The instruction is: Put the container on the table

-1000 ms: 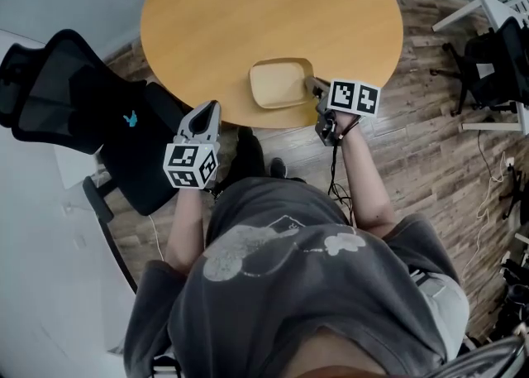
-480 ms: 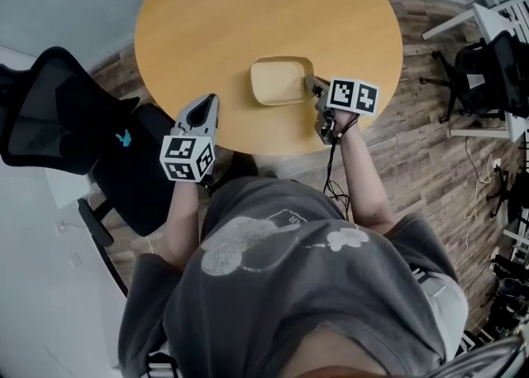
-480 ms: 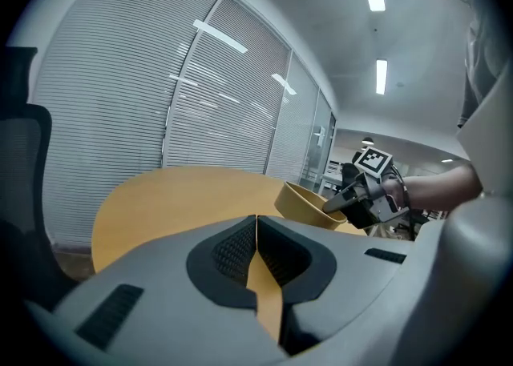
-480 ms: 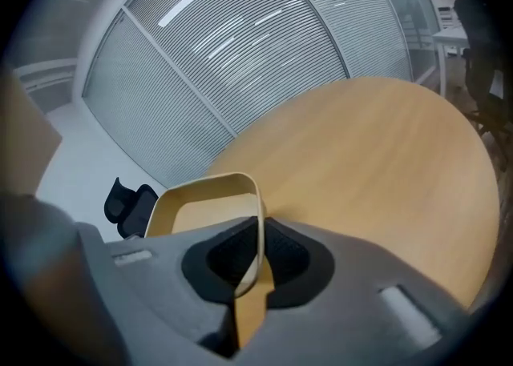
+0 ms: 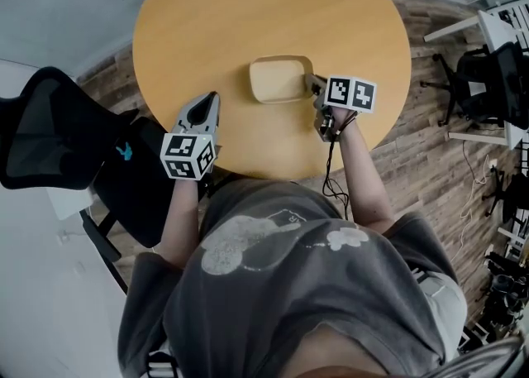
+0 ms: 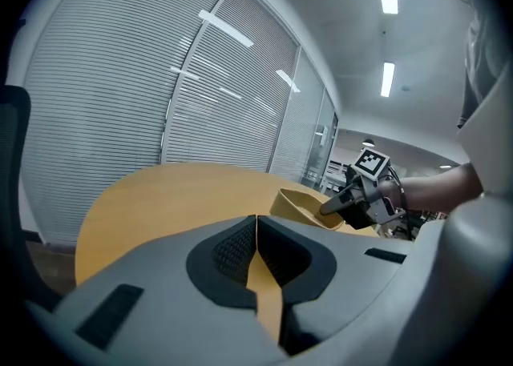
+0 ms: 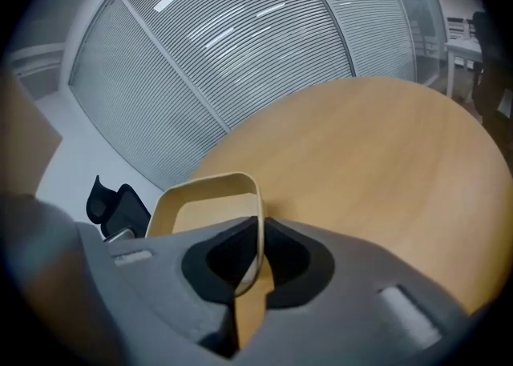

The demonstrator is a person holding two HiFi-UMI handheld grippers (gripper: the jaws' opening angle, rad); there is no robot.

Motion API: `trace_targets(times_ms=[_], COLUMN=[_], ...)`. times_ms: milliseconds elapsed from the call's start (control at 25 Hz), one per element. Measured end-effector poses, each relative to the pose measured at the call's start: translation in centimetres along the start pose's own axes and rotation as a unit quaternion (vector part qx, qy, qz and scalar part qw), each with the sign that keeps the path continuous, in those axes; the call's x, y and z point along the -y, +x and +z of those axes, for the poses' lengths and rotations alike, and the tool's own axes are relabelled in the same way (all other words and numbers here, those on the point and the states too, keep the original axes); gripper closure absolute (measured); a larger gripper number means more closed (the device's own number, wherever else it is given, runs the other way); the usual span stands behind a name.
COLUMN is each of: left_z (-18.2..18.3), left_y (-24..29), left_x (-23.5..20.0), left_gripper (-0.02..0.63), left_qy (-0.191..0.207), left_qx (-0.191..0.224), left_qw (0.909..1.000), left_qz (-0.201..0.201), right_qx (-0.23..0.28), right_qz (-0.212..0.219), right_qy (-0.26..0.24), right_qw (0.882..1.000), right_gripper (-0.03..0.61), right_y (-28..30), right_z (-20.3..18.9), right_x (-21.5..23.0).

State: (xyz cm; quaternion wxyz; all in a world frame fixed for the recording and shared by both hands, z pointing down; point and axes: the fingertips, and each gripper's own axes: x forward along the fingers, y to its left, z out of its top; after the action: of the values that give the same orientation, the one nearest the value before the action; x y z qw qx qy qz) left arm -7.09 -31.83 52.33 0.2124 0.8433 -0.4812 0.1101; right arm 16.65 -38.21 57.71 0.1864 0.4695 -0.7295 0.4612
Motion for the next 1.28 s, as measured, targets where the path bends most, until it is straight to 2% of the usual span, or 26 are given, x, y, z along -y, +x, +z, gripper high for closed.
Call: trace_targets(times_ms=[480, 1280], left_z=[0.8, -0.9], left_y=[4.2, 5.5], left_x=[-5.0, -8.5], left_gripper=[0.615, 0.614], left_qy=[-0.012, -0.035], left_qx=[-0.018, -0.036], left_qw=[0.9998, 0.9987], left_qz=[0.003, -0.002], right_qx=[-0.016, -0.038], right_qz=[-0.029, -0.059], right_qy=[-0.022, -0.04], right_qw=[0.999, 0.997], right_gripper=[0.558, 0.558], right_y=[6.5, 11.4], right_z=[3.9, 4.9], right_x=[0.3, 0.6])
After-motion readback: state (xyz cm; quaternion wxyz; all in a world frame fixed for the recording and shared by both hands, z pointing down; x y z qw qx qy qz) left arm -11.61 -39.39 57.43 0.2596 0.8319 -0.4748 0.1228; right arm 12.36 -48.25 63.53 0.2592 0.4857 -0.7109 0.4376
